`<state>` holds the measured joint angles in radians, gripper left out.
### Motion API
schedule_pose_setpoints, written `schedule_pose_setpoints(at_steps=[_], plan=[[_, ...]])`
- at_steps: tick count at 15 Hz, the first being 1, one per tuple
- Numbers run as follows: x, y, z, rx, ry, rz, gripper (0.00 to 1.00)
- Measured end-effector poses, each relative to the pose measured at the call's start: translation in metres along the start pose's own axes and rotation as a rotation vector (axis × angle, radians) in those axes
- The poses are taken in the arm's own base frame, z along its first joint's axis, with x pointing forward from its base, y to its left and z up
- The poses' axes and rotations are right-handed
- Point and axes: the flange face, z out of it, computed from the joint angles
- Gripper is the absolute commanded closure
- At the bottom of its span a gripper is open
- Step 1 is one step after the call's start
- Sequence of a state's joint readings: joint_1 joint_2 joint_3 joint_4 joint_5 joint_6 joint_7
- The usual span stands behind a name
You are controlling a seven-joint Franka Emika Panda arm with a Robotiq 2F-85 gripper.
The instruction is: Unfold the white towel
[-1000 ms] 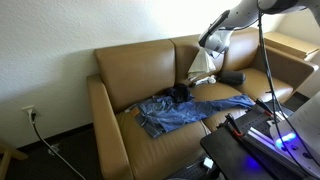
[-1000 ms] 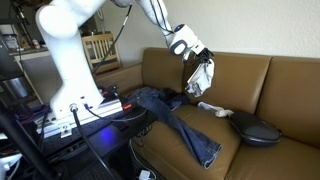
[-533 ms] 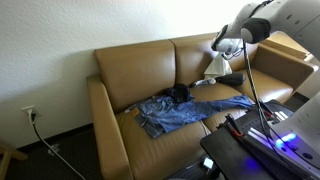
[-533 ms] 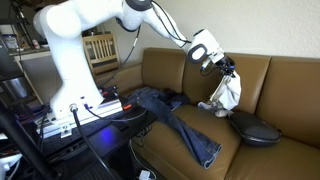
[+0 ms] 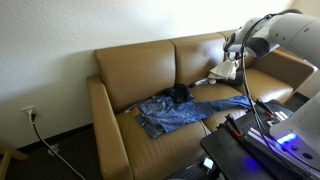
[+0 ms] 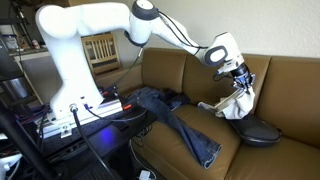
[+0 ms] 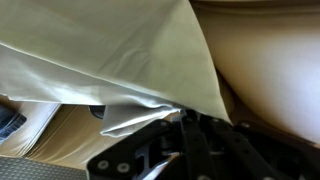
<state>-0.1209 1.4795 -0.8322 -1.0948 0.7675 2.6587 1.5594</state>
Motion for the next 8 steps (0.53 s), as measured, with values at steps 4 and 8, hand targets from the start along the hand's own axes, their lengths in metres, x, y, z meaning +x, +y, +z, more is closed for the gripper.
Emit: schedule_pose_setpoints(at_steps=[4, 8], plan=[[0.025, -0.015, -0.005, 0.035, 0.112, 0.208, 0.99], [0.043, -0.029, -0.02, 0.081, 0.213, 0.41, 0.99]])
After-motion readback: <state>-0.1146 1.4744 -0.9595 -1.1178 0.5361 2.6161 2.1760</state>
